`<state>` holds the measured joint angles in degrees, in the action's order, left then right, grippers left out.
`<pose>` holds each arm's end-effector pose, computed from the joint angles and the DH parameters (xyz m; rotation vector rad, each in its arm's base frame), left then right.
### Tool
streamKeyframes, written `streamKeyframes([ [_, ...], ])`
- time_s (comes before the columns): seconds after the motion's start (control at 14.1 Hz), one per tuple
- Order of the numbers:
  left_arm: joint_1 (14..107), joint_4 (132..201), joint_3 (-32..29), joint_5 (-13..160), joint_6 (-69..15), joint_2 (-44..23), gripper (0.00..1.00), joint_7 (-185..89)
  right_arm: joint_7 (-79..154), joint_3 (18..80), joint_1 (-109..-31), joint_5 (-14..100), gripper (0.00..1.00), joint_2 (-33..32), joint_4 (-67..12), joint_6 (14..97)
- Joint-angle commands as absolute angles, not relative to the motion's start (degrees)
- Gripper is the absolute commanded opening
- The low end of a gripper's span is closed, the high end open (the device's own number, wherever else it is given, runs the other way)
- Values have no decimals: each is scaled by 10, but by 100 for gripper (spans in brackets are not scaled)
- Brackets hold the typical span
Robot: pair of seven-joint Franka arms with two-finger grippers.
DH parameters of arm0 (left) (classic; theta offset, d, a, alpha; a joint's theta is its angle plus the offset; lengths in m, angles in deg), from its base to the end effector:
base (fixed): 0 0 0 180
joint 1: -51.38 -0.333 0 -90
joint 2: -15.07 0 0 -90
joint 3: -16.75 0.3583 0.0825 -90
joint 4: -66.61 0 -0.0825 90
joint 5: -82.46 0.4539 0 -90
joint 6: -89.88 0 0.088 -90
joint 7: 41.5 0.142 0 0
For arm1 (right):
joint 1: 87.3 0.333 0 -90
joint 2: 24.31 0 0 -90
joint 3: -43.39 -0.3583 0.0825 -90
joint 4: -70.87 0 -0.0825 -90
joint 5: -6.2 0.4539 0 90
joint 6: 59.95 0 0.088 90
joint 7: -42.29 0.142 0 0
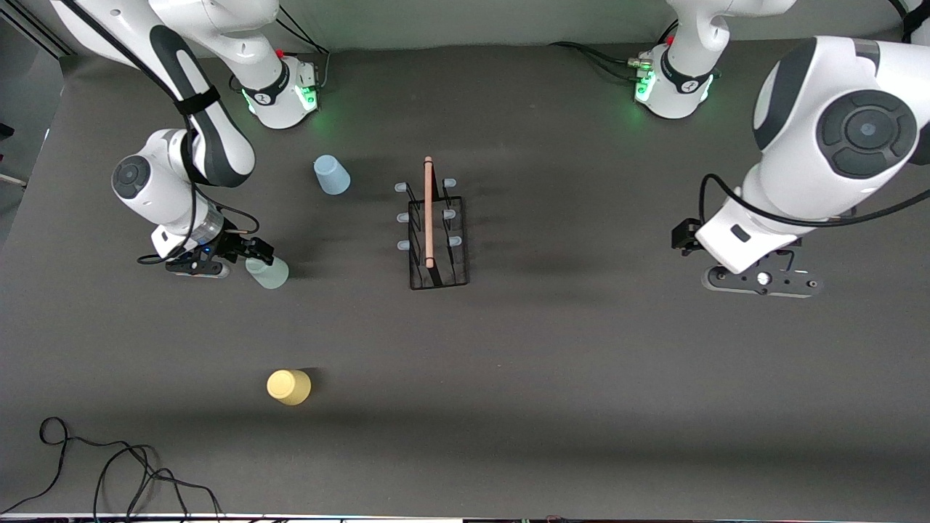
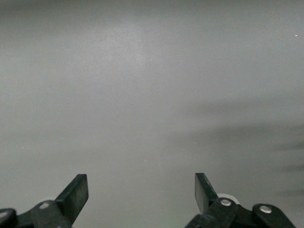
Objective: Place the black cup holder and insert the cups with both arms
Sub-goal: 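Grasp the pale green cup with the right gripper, then carry the green cup to the holder and slide it onto a peg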
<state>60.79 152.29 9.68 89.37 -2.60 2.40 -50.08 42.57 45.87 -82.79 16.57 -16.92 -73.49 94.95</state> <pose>0.6713 -0.1735 0.5315 -3.0185 0.2231 0.1183 0.5107 0.0139 0.1799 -3.0572 0.2002 -0.0825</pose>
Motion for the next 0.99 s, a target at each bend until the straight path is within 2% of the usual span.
streamKeyframes([
  [0.0, 574, 1556, 91, 870, -36, 63, 100, -443, 426, 461, -818, 181, 100, -136, -728, 985],
  [0.07, 543, 1553, 91, 842, -29, 69, 100, -408, 426, 461, -818, 181, 100, -133, -728, 989],
  [0.14, 514, 1553, 91, 816, -25, 73, 100, -376, 418, 461, -818, 181, 82, -134, -728, 989],
  [0.21, 506, 1553, 91, 813, -16, 79, 100, -373, 417, 461, -818, 181, 33, -136, -728, 986],
  [0.28, 508, 1555, 92, 840, -15, 79, 100, -376, 417, 462, -818, 181, 0, -138, -728, 984],
  [0.5, 504, 1549, 90, 892, -20, 79, 100, -377, 419, 462, -818, 181, 0, -176, -722, 950],
  [0.78, 494, 1557, 92, 890, -24, 80, 100, -369, 463, 460, -814, 181, 0, -272, -670, 752],
  [0.92, 473, 1588, 92, 889, -62, 89, 100, -368, 538, 447, -792, 181, 0, -309, -654, 698],
])
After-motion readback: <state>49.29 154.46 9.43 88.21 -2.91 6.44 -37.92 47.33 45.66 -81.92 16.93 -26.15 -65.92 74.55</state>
